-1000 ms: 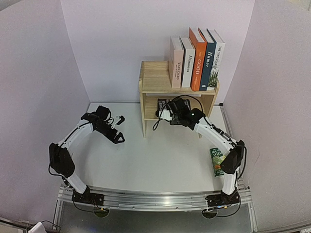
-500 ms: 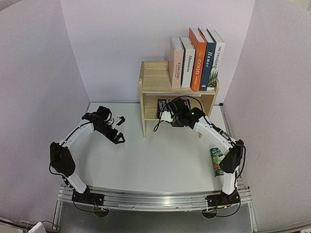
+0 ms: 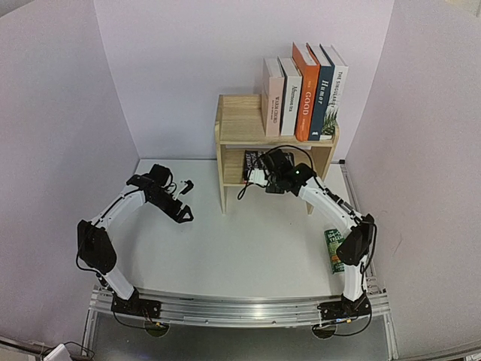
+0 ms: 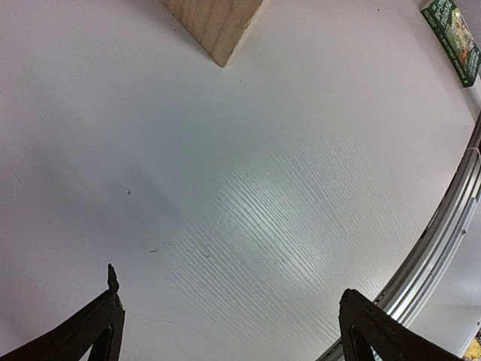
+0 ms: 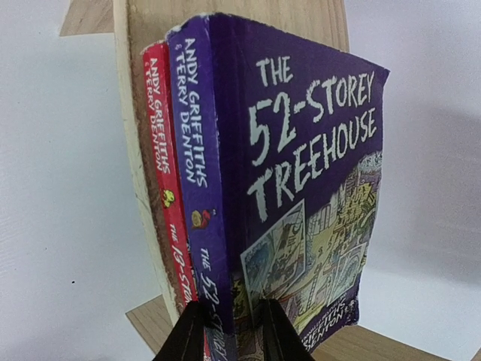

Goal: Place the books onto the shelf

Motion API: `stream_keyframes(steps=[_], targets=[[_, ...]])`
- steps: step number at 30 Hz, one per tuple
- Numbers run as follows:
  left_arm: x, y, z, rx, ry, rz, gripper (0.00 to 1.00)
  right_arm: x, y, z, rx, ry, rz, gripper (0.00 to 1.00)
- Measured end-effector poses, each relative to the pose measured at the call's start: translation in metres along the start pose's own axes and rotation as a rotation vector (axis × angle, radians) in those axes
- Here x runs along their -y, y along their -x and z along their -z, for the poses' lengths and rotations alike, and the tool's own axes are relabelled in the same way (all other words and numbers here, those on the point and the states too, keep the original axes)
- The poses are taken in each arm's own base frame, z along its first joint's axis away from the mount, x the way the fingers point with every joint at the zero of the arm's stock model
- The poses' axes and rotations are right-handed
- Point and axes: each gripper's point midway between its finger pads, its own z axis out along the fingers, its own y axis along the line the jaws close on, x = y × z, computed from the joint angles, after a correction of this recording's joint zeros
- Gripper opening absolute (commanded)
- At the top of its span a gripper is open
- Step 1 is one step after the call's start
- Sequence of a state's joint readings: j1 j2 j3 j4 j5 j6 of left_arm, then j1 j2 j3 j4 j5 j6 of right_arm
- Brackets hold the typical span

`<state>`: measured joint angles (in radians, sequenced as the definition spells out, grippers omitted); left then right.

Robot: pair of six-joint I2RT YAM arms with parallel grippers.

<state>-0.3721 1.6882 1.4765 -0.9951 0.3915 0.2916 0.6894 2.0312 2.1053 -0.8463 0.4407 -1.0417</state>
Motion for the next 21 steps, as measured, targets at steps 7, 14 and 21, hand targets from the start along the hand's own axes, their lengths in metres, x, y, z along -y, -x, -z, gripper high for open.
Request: stream_keyframes(steps=[7,14,21], targets=[[-0.0001,-0.0001,0.0,-0.001,0.001,0.0,0.99,0.0005,-0.0017,-0.0016,-0.001,0.003,0.002,0.22],[-0.0001,-0.0001,0.0,0.0,0.001,0.0,0.99,0.0008,-0.0021,-0.0018,-0.001,0.003,0.004,0.24],[-0.0002,-0.0001,0.0,-0.001,0.001,0.0,0.99,0.0019,-0.0017,-0.0009,0.001,0.0,-0.036,0.31]])
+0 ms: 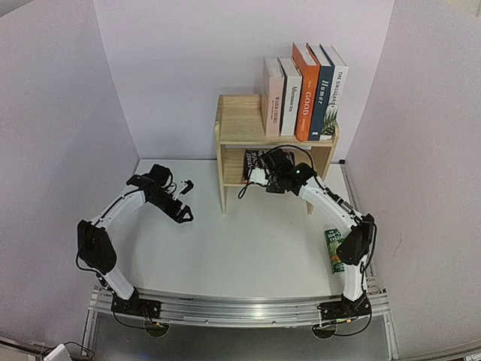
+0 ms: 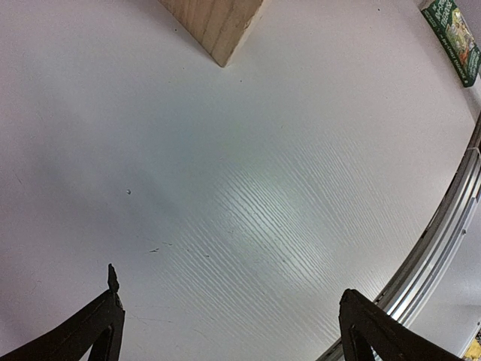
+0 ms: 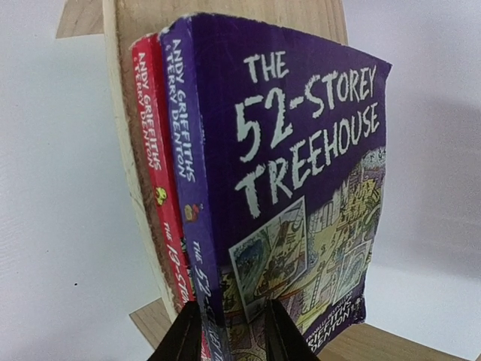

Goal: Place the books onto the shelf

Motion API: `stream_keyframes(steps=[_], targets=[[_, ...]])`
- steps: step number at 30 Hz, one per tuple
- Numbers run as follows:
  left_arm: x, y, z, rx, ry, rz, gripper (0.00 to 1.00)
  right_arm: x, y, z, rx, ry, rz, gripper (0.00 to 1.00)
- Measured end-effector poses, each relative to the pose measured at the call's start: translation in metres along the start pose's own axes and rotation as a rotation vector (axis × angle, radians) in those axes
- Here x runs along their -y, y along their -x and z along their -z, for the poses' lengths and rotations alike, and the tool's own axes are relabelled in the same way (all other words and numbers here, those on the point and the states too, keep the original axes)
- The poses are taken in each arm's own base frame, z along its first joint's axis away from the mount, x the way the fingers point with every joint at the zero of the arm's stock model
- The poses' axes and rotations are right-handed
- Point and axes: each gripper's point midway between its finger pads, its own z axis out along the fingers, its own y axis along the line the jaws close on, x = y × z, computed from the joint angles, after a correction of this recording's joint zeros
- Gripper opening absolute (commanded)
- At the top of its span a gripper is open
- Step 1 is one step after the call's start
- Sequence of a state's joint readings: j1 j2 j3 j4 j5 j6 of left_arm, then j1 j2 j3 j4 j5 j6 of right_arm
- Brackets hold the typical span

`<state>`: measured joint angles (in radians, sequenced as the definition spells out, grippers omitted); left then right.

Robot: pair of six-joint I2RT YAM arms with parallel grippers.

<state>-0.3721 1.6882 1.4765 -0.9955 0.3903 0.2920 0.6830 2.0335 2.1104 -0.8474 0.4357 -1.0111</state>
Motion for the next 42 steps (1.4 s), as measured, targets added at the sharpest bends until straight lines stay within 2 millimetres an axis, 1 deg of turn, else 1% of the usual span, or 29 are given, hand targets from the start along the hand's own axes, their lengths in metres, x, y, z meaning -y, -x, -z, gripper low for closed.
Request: stream_keyframes(steps=[3,5,8,11,13,14,15,17,20,21,22,23,25,27,28,30,32,35,37,38,40,42], targets=[[0.0,0.0,0.0,0.0,0.001,0.0,0.99,0.007,0.005,0.006,0.02,-0.014,-0.072,0.32],[0.0,0.0,0.0,0.0,0.001,0.0,0.99,0.011,0.008,0.013,0.036,-0.027,-0.136,0.34],[0.0,0.0,0.0,0.0,0.001,0.0,1.0,0.015,0.011,0.031,0.065,-0.037,-0.281,0.36],[0.0,0.0,0.0,0.0,0.0,0.0,0.99,0.01,0.0,0.058,0.086,-0.037,-0.471,0.37],[0.0,0.0,0.0,0.0,0.0,0.0,0.99,0.002,-0.015,0.077,0.095,-0.041,-0.605,0.39],[0.0,0.0,0.0,0.0,-0.001,0.0,0.99,-0.007,-0.027,0.084,0.09,-0.042,-0.674,0.39],[0.0,0.0,0.0,0.001,-0.002,0.0,0.99,-0.021,-0.043,0.09,0.069,-0.036,-0.739,0.39],[0.002,0.0,0.0,0.002,-0.01,0.0,0.99,-0.055,-0.086,0.097,-0.012,-0.026,-0.856,0.41],[0.005,0.001,-0.001,0.005,-0.031,0.002,0.99,-0.09,-0.151,0.091,-0.16,-0.047,-1.027,0.55],[0.006,0.001,-0.001,0.005,-0.037,0.003,1.0,-0.1,-0.174,0.09,-0.214,-0.061,-1.089,0.63],[0.006,0.001,-0.002,0.005,-0.043,0.003,1.0,-0.104,-0.198,0.087,-0.263,-0.085,-1.171,0.69],[0.007,0.002,-0.002,0.005,-0.05,0.004,1.0,-0.109,-0.224,0.083,-0.305,-0.106,-1.255,0.72],[0.008,0.001,-0.005,0.002,-0.061,0.008,1.0,-0.117,-0.28,0.085,-0.416,-0.173,-1.431,0.8],[0.008,0.001,-0.006,-0.001,-0.066,0.01,1.0,-0.122,-0.322,0.087,-0.502,-0.223,-1.581,0.85],[0.008,0.001,-0.006,-0.002,-0.066,0.011,1.0,-0.125,-0.337,0.086,-0.536,-0.234,-1.641,0.85],[0.008,0.001,-0.006,-0.002,-0.066,0.011,1.0,-0.134,-0.359,0.074,-0.601,-0.214,-1.737,0.86],[0.008,0.0,-0.007,-0.002,-0.065,0.009,1.0,-0.152,-0.378,0.056,-0.687,-0.155,-1.812,0.86],[0.009,-0.004,-0.007,-0.008,-0.063,0.008,1.0,-0.18,-0.398,0.031,-0.792,-0.052,-1.896,0.86],[0.009,-0.007,-0.005,-0.009,-0.057,0.003,1.0,-0.198,-0.406,0.017,-0.842,0.026,-1.945,0.85],[0.009,-0.008,-0.004,-0.008,-0.054,-0.002,1.0,-0.203,-0.408,0.012,-0.852,0.057,-1.967,0.84],[0.01,-0.008,0.0,-0.001,-0.047,-0.013,1.0,-0.208,-0.412,0.003,-0.857,0.106,-2.005,0.82],[0.01,-0.007,0.001,0.002,-0.042,-0.021,1.0,-0.209,-0.411,-0.004,-0.833,0.152,-2.04,0.77]])
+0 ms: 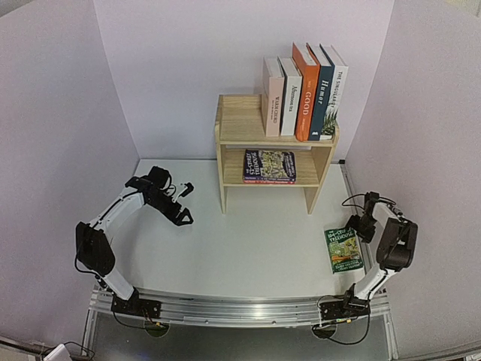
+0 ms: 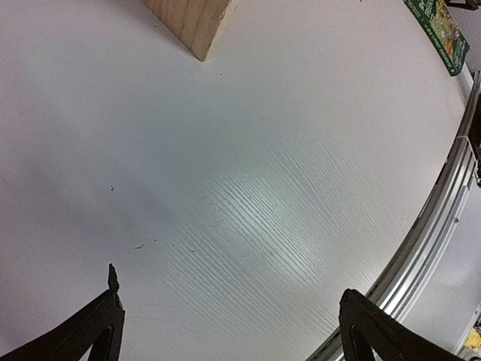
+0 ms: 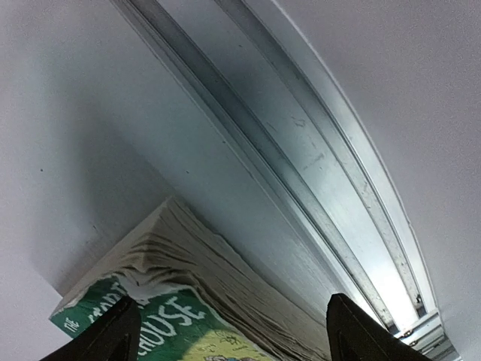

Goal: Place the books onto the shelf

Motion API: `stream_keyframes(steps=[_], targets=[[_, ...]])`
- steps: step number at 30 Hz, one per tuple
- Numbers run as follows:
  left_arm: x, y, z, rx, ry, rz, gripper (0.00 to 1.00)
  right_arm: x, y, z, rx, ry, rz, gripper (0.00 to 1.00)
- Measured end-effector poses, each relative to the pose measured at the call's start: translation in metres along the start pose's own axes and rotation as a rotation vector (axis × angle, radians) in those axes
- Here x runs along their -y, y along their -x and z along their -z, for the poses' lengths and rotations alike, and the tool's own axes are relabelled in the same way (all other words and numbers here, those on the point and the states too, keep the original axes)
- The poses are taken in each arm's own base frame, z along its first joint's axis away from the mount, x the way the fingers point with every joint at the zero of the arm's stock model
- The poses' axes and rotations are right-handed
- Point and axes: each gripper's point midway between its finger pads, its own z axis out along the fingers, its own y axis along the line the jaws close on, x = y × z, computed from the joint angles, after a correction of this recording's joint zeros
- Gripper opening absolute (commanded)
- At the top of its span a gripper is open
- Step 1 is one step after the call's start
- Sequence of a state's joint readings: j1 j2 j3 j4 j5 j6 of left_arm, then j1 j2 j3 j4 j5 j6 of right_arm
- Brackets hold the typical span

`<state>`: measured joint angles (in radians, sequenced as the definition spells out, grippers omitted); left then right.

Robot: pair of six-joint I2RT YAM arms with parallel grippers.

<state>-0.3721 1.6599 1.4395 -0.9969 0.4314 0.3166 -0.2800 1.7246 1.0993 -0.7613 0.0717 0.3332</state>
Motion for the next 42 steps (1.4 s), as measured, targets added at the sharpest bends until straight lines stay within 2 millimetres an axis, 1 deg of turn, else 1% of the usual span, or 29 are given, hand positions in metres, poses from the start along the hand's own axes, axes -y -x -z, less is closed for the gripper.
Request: stream_keyframes(steps=[3,6,8,11,14,15,17,18,21,23,25,28,32,34,37,40,42], targets=[[-0.001,0.0,0.0,-0.001,0.006,-0.002,1.0,-0.012,0.002,-0.007,-0.039,0.071,0.008,0.75],[-0.001,0.0,0.0,-0.002,0.007,-0.002,0.99,-0.021,-0.001,-0.015,-0.079,0.117,0.009,0.74],[-0.001,-0.001,0.0,-0.003,0.006,-0.001,1.0,-0.025,-0.003,-0.017,-0.094,0.141,0.009,0.68],[-0.001,-0.001,-0.001,-0.006,0.004,0.0,0.99,-0.03,-0.006,-0.019,-0.116,0.171,0.018,0.52],[-0.002,-0.002,-0.003,-0.011,0.003,0.002,0.99,-0.04,-0.011,-0.019,-0.141,0.222,0.018,0.29],[-0.002,-0.002,-0.003,-0.012,0.002,0.003,0.99,-0.045,-0.014,-0.018,-0.152,0.237,0.021,0.2],[-0.002,-0.002,-0.004,-0.014,0.002,0.004,0.99,-0.06,-0.024,-0.016,-0.172,0.268,0.059,0.05],[-0.002,-0.002,-0.004,-0.014,0.002,0.004,0.99,-0.07,-0.031,-0.014,-0.182,0.279,0.077,0.0],[-0.002,-0.002,-0.004,-0.013,0.002,0.004,0.99,-0.104,-0.057,-0.011,-0.218,0.323,0.15,0.0],[-0.002,-0.002,-0.004,-0.013,0.003,0.004,0.99,-0.128,-0.078,-0.008,-0.236,0.34,0.224,0.0],[-0.002,-0.001,-0.004,-0.011,0.002,0.004,0.99,-0.147,-0.099,-0.006,-0.255,0.347,0.292,0.0],[-0.002,-0.001,-0.004,-0.007,0.001,0.004,0.99,-0.171,-0.132,-0.001,-0.271,0.359,0.382,0.0],[0.002,-0.001,-0.005,0.003,-0.022,0.007,1.0,-0.195,-0.176,0.013,-0.247,0.383,0.5,0.0],[0.007,-0.003,-0.007,0.009,-0.053,0.014,1.0,-0.21,-0.202,0.023,-0.218,0.405,0.578,0.0],[0.017,-0.009,-0.015,0.007,-0.119,0.033,1.0,-0.24,-0.241,0.039,-0.143,0.465,0.716,0.0],[0.032,-0.018,-0.03,-0.004,-0.183,0.033,1.0,-0.272,-0.279,0.055,-0.06,0.551,0.851,0.0],[0.048,-0.026,-0.044,-0.028,-0.224,0.024,1.0,-0.291,-0.301,0.068,-0.006,0.617,0.924,0.0]])
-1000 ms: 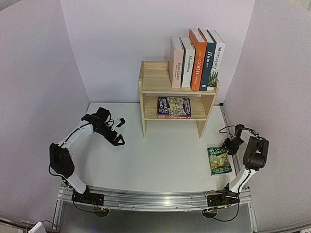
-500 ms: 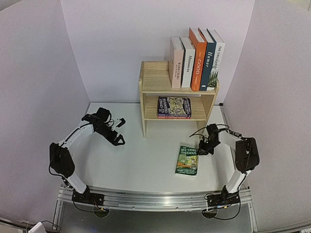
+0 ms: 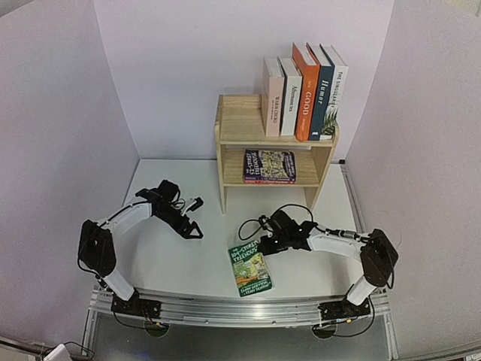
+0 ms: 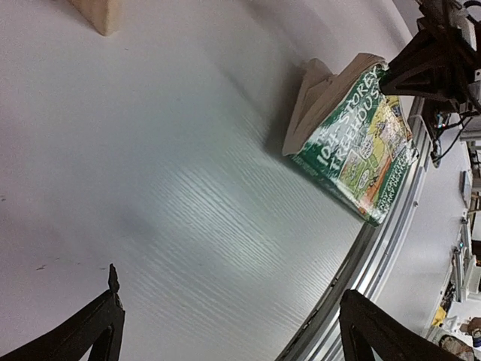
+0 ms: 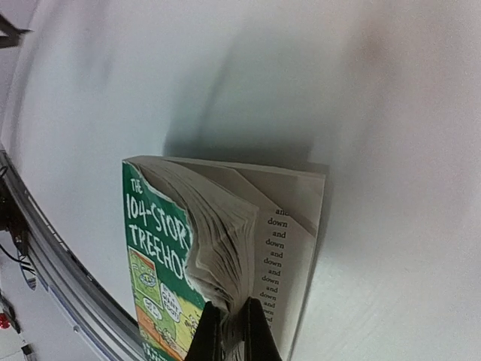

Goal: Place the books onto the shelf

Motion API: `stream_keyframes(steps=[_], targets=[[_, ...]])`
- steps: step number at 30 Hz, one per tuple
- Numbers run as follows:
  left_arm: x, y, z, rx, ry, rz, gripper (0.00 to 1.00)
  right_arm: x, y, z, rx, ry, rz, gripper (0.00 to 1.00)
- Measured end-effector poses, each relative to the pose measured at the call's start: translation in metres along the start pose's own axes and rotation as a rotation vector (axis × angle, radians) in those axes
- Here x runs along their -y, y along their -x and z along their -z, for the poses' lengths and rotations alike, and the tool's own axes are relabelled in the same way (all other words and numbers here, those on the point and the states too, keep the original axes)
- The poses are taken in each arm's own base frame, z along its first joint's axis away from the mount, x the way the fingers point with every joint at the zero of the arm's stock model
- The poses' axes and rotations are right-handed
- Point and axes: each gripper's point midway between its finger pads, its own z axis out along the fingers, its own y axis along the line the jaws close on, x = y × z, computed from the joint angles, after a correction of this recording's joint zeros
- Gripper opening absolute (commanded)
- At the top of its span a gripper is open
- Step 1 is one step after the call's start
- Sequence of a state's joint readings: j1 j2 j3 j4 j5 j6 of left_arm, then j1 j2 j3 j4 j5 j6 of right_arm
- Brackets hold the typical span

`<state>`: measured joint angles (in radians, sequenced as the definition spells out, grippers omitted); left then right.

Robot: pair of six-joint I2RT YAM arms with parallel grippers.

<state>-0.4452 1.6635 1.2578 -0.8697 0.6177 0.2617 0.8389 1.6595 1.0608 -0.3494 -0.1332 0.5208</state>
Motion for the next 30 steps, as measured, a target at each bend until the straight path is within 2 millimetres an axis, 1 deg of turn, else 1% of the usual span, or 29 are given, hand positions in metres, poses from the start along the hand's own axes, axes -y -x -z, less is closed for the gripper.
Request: stream_keyframes(steps=[3,6,9,12,14,16,18,20,23,25,26,27,28,29,30], targets=[[0.019,-0.008,-0.026,-0.035,-0.055,-0.023,1.0,-0.035,0.015,-0.001,0.077,0.053,0.094,0.0],[0.031,-0.01,-0.044,-0.046,-0.106,-0.029,1.0,-0.063,0.034,0.0,0.149,0.112,0.159,0.0],[0.032,-0.009,-0.052,-0.038,-0.14,-0.01,1.0,-0.084,0.048,0.001,0.196,0.165,0.206,0.0],[0.031,-0.005,-0.059,-0.03,-0.168,0.007,1.0,-0.1,0.059,0.001,0.218,0.214,0.244,0.0],[0.029,-0.005,-0.064,-0.033,-0.182,0.022,0.95,-0.107,0.062,0.0,0.226,0.239,0.265,0.0],[0.03,-0.006,-0.068,-0.039,-0.205,0.036,0.82,-0.111,0.063,0.0,0.229,0.258,0.281,0.0],[0.033,-0.007,-0.069,-0.04,-0.229,0.043,0.65,-0.114,0.064,-0.001,0.228,0.268,0.297,0.0],[0.038,-0.004,-0.067,-0.034,-0.257,0.043,0.46,-0.116,0.065,-0.001,0.228,0.275,0.31,0.0],[0.044,-0.002,-0.063,-0.036,-0.283,0.041,0.14,-0.117,0.067,-0.002,0.23,0.273,0.324,0.0],[0.047,-0.003,-0.059,-0.04,-0.304,0.05,0.03,-0.115,0.07,-0.002,0.233,0.266,0.327,0.0],[0.05,-0.003,-0.057,-0.04,-0.315,0.053,0.0,-0.113,0.071,-0.003,0.235,0.259,0.326,0.03],[0.051,-0.002,-0.055,-0.036,-0.32,0.05,0.0,-0.111,0.073,-0.003,0.238,0.251,0.325,0.16],[0.053,-0.001,-0.053,-0.031,-0.319,0.044,0.0,-0.11,0.074,-0.003,0.243,0.242,0.326,0.35],[0.053,0.0,-0.051,-0.027,-0.318,0.041,0.0,-0.109,0.076,-0.003,0.249,0.23,0.327,0.49],[0.054,0.001,-0.049,-0.019,-0.316,0.041,0.0,-0.107,0.079,-0.003,0.254,0.204,0.324,0.71]])
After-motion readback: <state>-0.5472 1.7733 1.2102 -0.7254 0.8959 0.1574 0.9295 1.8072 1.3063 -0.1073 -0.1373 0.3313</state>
